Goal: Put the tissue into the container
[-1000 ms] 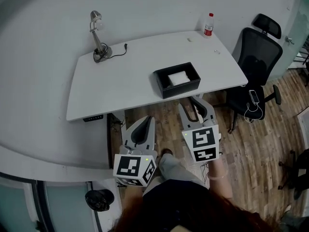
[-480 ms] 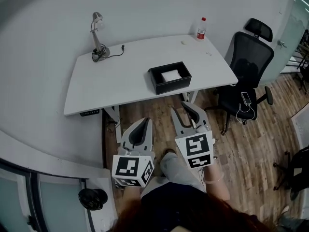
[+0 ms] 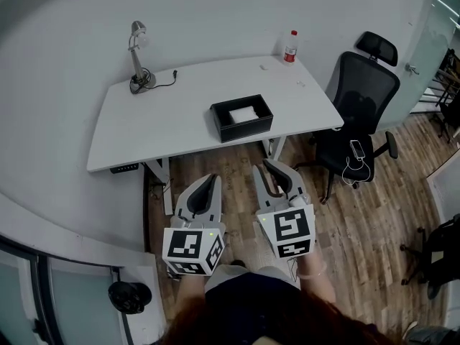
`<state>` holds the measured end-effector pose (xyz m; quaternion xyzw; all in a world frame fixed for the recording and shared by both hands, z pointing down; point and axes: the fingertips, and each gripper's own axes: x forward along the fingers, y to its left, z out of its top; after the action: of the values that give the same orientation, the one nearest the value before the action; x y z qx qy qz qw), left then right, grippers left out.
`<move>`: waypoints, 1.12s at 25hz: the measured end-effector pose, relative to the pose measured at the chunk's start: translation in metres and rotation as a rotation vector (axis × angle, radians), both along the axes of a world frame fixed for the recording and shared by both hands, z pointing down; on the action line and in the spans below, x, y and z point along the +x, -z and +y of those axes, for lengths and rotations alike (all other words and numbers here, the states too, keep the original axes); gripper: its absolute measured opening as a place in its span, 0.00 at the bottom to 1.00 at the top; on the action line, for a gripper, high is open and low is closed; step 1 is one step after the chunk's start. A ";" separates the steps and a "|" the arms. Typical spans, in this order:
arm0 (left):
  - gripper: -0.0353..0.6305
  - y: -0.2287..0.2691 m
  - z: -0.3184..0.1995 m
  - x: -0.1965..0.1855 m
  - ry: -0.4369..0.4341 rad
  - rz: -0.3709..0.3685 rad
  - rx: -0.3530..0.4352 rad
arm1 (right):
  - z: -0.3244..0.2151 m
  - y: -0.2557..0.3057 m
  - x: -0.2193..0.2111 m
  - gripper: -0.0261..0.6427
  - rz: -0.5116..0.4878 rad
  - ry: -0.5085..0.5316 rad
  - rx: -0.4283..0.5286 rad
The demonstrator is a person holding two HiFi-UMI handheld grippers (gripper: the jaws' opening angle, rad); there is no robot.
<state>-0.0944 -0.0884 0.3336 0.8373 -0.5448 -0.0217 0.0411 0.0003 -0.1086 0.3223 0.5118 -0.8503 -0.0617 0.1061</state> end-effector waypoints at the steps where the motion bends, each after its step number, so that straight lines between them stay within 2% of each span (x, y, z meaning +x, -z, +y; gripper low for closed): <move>1: 0.10 0.000 0.001 0.003 0.003 0.000 0.000 | 0.002 0.001 0.003 0.14 -0.006 0.001 0.003; 12: 0.10 0.000 0.035 0.055 0.027 -0.013 -0.009 | 0.041 0.011 0.052 0.07 -0.080 0.035 0.017; 19: 0.10 0.000 0.069 0.072 0.063 -0.023 -0.010 | 0.081 0.015 0.066 0.07 -0.150 0.120 0.032; 28: 0.10 -0.002 0.111 0.098 0.064 -0.056 -0.027 | 0.116 0.015 0.093 0.07 -0.166 0.094 0.028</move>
<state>0.0031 0.0226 0.3354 0.8192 -0.5723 0.0080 0.0363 0.0931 0.0070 0.3075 0.4760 -0.8783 -0.0362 0.0252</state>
